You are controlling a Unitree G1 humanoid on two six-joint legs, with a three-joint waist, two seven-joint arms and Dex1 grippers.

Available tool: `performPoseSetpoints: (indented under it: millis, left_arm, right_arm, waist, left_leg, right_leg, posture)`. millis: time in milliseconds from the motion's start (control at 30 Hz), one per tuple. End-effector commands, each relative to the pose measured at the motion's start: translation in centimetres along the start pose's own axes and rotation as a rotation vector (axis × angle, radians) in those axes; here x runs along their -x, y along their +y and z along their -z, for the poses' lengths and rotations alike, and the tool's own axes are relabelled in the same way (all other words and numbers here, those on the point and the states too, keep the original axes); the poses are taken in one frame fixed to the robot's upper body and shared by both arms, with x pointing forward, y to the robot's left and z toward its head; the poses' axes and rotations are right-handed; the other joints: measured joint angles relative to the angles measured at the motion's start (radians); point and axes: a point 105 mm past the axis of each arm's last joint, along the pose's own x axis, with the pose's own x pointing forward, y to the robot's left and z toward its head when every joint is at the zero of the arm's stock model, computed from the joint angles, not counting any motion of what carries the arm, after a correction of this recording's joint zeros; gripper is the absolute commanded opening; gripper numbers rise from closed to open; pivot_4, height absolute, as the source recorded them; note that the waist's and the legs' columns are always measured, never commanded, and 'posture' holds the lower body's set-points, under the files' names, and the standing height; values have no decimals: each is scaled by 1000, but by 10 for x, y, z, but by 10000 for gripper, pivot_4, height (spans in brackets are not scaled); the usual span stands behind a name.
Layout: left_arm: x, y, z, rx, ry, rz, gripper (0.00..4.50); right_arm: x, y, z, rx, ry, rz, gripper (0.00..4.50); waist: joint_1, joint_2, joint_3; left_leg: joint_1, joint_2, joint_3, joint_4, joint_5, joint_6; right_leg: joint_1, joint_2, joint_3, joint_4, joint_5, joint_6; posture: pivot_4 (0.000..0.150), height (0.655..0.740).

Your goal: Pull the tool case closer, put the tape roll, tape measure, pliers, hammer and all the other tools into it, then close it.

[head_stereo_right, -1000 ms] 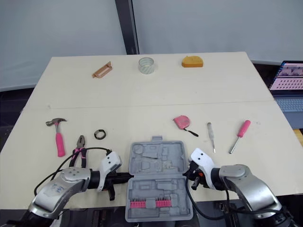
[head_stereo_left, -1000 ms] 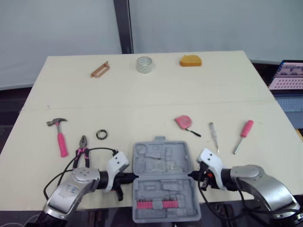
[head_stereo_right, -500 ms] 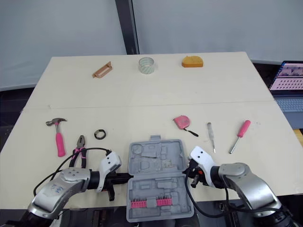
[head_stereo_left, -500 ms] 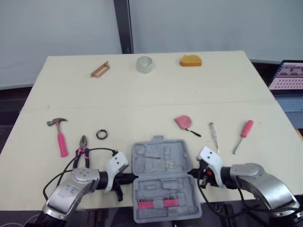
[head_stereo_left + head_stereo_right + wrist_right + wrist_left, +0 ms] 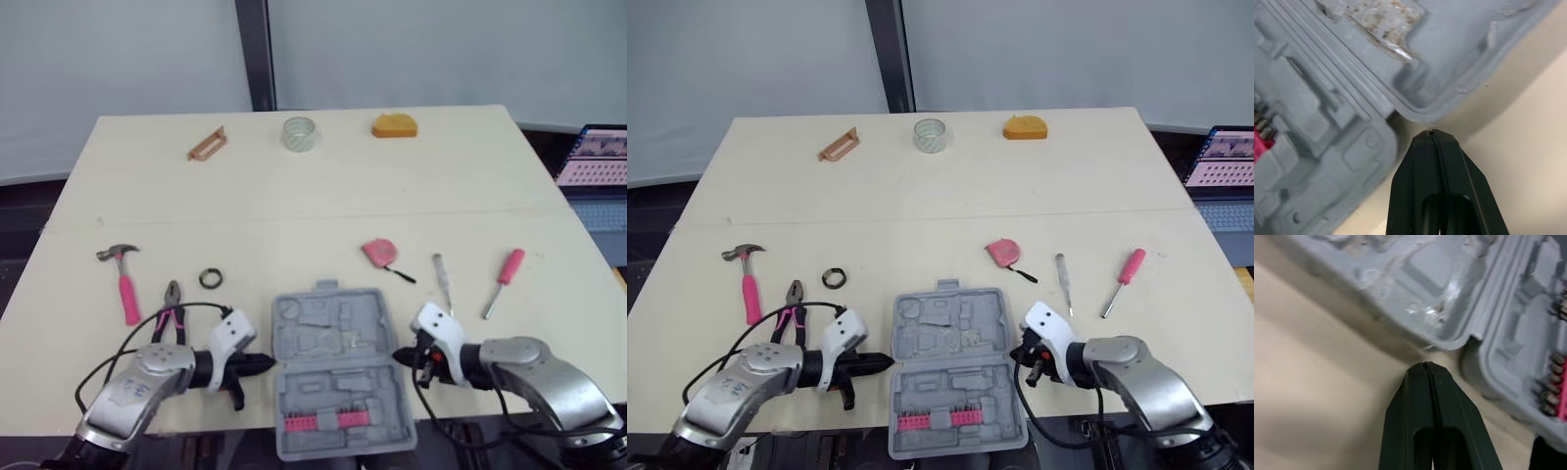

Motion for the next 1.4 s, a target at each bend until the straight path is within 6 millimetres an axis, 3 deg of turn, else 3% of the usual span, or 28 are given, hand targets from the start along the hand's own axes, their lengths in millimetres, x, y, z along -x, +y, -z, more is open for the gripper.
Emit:
performPoseSetpoints:
  millis: [33, 233, 433, 467, 533, 567, 767, 800, 1067, 1267, 1400]
  left_arm:
    - [18, 8, -4, -17, -38, -41, 0]
    - [62, -4, -42, -110, -293, -8, 0]
    - [97, -22, -36, -122, -361, 32, 0]
    - [102, -24, -33, -122, -358, 18, 2570]
    - [110, -27, -25, -118, -348, 10, 8072]
    - [114, -29, -20, -120, -342, 3, 12931]
    - [130, -38, 6, -141, -313, -26, 44541]
    - [131, -41, 10, -146, -309, -25, 45000]
    - [145, -52, 47, -138, -270, -74, 45000]
    - [144, -52, 50, -142, -269, -78, 45000]
    - [143, -45, 52, -83, -258, -101, 45000]
  right_arm:
    - [13, -9, -3, 23, -25, 33, 310]
    - [45, -3, -13, 28, -92, 10, 310]
    - [73, 11, -10, 15, -108, -43, 310]
    - [77, 14, -8, 15, -108, -57, 54]
    - [84, 19, -4, 6, -108, -85, 5337]
    - [87, 21, -1, -2, -106, -100, 8594]
    - [98, 19, 14, -10, -102, -101, 39603]
    - [98, 18, 15, -8, -108, -95, 44605]
    - [100, 5, 17, 57, -201, -35, 44605]
    - [99, 3, 19, 80, -208, -32, 44605]
    - [99, -1, 0, 267, -303, 93, 44605]
  waist:
    - [-1, 0, 0]
    - [2, -1, 0]
    - [1, -1, 0]
    - [2, -1, 0]
    - [2, -1, 0]
    - [3, -1, 0]
    - [4, -2, 0]
    - [4, -2, 0]
    - [1, -3, 0]
    - [3, -4, 0]
    - [2, -4, 0]
  left_leg:
    - [0, 0, 0, 0, 0, 0]
    - [-1, 0, 0, 0, 0, 0]
    - [0, 0, 0, -1, 0, 0]
    - [0, 0, 1, -1, 0, 1]
    - [0, 0, 1, -1, -1, 1]
    - [0, 0, 1, -1, -1, 1]
    - [1, 0, 1, 0, -1, 2]
    - [0, 0, 1, 0, -1, 2]
    - [1, 1, 2, -1, -2, 2]
    - [0, 1, 2, 0, -2, 3]
    - [1, 1, 2, 0, -2, 3]
  right_leg:
    - [0, 0, 0, 0, 0, 0]
    - [0, 0, 0, -1, 0, 0]
    - [1, 0, 0, -1, 0, 0]
    - [1, 0, 0, -2, 0, 0]
    - [1, 0, 0, -2, 0, 0]
    - [1, 0, 0, -3, 0, 0]
    - [2, 0, 0, -4, 0, -1]
    - [2, 0, 0, -4, 0, -1]
    - [2, 0, 0, -9, 0, -1]
    - [3, 0, 0, -9, 1, -1]
    - [2, 0, 0, -9, 1, -1]
  posture:
    - [1500, 7400]
    - [1500, 7400]
    - [1500, 7400]
    - [1500, 7400]
    - [1500, 7400]
    - [1500, 7400]
    - [1500, 7400]
    - [1500, 7400]
    - [1500, 7400]
    - [1500, 7400]
    - [1500, 7400]
